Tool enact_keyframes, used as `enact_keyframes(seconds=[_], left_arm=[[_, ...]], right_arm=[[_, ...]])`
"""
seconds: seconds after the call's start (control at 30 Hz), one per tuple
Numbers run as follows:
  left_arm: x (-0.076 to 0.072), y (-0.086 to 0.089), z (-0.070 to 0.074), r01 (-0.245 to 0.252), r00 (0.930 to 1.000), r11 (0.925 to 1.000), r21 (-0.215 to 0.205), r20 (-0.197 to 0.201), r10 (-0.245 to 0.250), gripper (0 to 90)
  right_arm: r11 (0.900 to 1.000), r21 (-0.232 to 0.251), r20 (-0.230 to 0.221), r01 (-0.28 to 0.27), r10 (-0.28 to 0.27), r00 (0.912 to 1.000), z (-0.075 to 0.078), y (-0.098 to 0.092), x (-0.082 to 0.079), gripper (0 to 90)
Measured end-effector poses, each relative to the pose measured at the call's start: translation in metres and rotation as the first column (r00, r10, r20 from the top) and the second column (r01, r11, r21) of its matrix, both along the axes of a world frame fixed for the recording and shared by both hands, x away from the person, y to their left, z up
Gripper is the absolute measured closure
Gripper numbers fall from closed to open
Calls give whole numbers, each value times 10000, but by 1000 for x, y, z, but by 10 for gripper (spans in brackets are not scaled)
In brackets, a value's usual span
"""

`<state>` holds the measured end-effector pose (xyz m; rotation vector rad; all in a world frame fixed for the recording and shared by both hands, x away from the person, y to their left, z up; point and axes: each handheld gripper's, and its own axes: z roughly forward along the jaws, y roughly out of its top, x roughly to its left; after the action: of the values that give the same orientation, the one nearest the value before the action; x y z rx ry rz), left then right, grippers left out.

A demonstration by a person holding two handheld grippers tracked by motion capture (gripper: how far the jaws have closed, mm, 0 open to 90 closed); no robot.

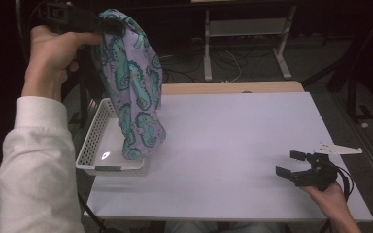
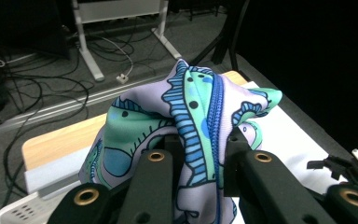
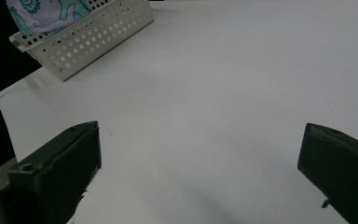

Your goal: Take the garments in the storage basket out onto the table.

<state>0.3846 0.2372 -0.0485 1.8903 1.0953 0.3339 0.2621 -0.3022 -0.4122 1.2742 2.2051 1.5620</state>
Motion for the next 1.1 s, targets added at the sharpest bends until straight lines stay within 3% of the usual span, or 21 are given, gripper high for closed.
enact_keyframes(seconds=[0.5, 0.67, 0.97, 1.1], left_arm=[[11, -54, -5, 1110, 9938, 9937, -129, 44, -1109, 778], [15, -73, -9, 1537, 9881, 9880, -174, 44, -1536, 778], [21, -92, -21, 1872, 9822, 9813, -460, -81, -1877, 778], [23, -102, -30, 2238, 9744, 9714, -788, -14, -2246, 777]], right_arm=[[10000, 62, -5, -13, 13, 10000, 1, -1, -1, 0], [10000, 83, 8, -4, 4, 10000, 1, -3, -1, 0], [10000, 74, 0, -35, 35, 10000, 1, -2, -1, 0], [9999, 121, 17, -6, 6, 10000, 1, -3, -2, 0]])
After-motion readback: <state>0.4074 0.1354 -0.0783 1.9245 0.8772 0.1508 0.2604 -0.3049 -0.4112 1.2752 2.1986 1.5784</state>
